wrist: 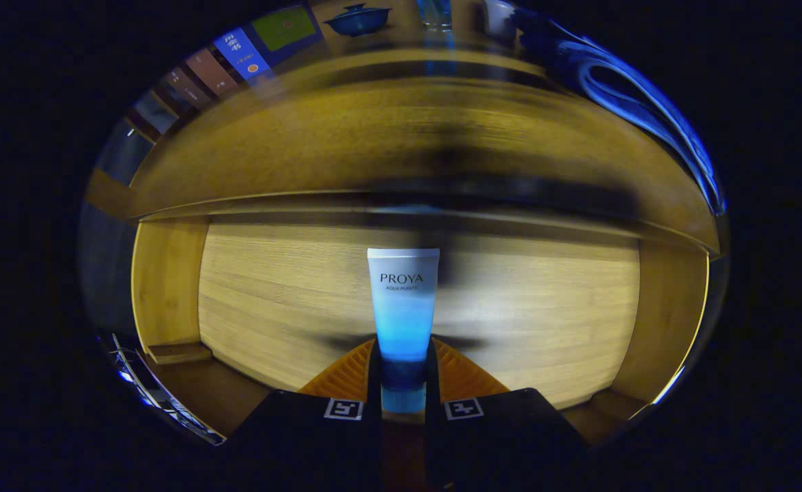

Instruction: Pull open the drawer, take out the items inside it, and place them on the countertop above the cabinet.

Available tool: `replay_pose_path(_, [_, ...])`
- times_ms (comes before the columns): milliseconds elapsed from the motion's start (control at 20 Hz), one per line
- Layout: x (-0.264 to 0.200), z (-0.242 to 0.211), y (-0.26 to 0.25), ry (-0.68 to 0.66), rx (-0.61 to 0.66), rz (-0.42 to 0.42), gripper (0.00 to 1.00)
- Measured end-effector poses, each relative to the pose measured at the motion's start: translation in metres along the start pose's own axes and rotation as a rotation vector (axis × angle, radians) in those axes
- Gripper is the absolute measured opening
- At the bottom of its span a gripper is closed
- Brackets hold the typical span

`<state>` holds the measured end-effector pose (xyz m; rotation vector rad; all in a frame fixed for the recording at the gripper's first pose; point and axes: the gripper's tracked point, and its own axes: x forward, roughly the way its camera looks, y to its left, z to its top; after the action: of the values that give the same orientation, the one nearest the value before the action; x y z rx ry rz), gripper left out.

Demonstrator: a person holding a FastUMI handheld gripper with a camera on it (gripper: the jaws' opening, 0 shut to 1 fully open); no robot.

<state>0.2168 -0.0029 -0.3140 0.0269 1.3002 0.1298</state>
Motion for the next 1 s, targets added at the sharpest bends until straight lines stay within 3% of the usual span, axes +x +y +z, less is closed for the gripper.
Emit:
replay_pose_path(500, [-0.107,0.013,0.018,-0.179,-0.008,0.064,0.28])
replay_pose_path(700, [-0.13,0.048,0.026,-0.2,-0.004,0.056,0.28])
replay_pose_path(1000, [-0.122,0.12,0.03,-0.209,-0.001,0.0,0.28])
